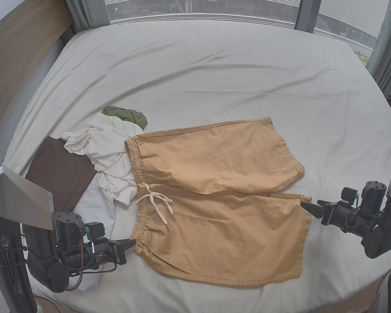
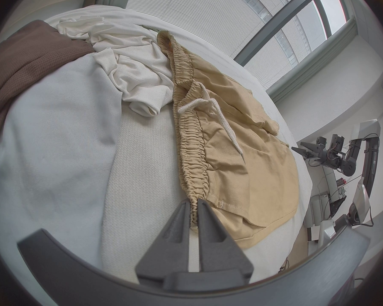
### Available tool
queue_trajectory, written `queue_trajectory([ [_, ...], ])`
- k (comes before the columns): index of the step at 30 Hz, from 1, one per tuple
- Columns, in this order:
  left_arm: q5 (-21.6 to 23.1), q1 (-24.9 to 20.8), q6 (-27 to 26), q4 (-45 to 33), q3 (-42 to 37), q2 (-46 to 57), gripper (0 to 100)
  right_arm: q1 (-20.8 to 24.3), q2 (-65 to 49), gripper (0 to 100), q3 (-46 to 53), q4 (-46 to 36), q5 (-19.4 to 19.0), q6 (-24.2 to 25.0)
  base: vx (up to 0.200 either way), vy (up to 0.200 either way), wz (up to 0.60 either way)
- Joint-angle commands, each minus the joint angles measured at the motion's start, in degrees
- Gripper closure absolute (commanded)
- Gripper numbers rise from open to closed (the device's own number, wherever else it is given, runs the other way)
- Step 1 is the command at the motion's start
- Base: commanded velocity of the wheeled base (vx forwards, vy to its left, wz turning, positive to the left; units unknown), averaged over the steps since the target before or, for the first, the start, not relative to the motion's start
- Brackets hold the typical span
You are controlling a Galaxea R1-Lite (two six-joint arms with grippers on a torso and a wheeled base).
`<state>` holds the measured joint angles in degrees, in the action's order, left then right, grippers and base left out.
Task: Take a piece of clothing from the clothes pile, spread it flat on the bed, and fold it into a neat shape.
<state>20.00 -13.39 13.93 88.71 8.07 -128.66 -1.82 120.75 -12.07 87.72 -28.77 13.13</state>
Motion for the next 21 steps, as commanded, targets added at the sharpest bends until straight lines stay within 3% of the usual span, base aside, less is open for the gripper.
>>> queue_trajectory([
  [1,0.0,0.0,0.0,0.1,0.0,0.2,100,0.3,0.5,0,3.3,-0.2,-0.1,-2.1,0.0,0.0,0.0],
  [7,0.0,-0.3,-0.1,0.1,0.0,0.0,100,0.1,1.9,0,7.8,-2.9,-0.1,-9.7,0.0,0.0,0.0],
  [16,0.0,-0.4,-0.1,0.1,-0.1,0.1,100,3.3,1.9,0,12.1,-8.9,-0.1,-13.0,0.0,0.0,0.0],
  [20,0.0,-0.4,-0.1,0.1,0.0,0.1,100,3.8,1.6,0,12.1,-13.5,-0.1,-13.5,0.0,0.0,0.0],
  [21,0.0,-0.4,-0.1,0.1,0.0,0.0,100,5.0,1.2,0,12.1,-17.9,-0.1,-14.4,0.0,0.0,0.0],
])
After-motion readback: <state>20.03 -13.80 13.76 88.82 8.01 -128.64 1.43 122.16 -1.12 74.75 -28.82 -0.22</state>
